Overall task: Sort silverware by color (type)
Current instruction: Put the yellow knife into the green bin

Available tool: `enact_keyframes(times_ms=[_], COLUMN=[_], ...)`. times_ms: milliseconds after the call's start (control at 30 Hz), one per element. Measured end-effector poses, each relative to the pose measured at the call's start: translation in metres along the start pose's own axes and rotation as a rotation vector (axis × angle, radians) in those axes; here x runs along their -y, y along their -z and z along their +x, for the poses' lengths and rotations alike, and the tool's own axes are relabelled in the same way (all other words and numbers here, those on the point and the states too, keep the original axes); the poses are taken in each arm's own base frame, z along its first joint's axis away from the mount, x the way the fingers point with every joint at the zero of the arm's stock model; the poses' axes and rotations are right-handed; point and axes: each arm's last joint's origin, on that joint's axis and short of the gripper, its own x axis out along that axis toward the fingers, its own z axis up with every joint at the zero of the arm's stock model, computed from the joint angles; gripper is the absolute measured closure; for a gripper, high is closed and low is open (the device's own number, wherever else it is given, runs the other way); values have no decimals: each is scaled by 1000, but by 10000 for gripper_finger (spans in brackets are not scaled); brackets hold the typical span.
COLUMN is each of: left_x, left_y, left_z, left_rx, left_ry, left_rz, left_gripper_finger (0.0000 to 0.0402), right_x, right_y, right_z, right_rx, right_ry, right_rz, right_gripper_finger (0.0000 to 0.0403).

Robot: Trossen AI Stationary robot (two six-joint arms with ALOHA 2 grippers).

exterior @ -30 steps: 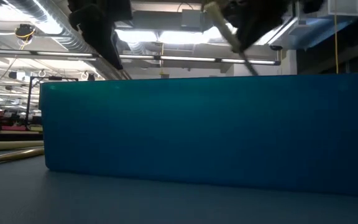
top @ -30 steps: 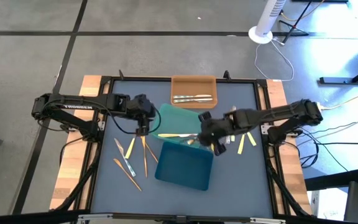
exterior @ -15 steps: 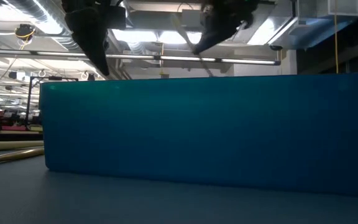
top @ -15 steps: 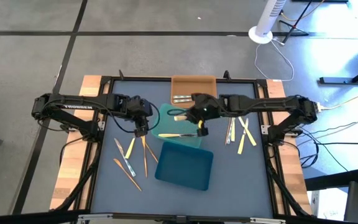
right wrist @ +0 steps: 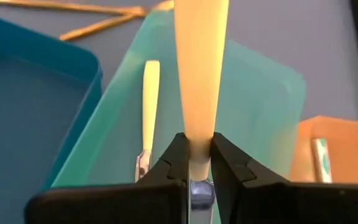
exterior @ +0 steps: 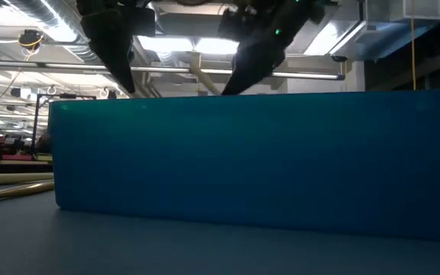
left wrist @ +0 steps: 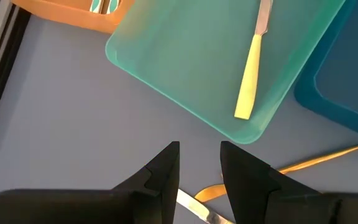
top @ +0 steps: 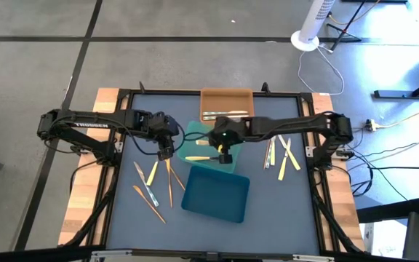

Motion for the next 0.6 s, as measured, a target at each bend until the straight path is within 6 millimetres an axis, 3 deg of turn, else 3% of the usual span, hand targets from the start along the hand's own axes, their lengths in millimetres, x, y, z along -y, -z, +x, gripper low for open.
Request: enact_keyframes(times_ms=[300, 600], left_x=[0, 0], left_y=[0, 0], left_z=[0, 0], left_rx=[2, -1], left_ry=[1, 0], left_rz=[0, -7], left_gripper_finger=[292, 292], right_x=[-5, -8], right_y=[15, 24], right_z=[42, 62], right_rx=[-108, -159], right_ry=[-19, -31], right_rz=[-3, -23], right_gripper_finger=[373, 373])
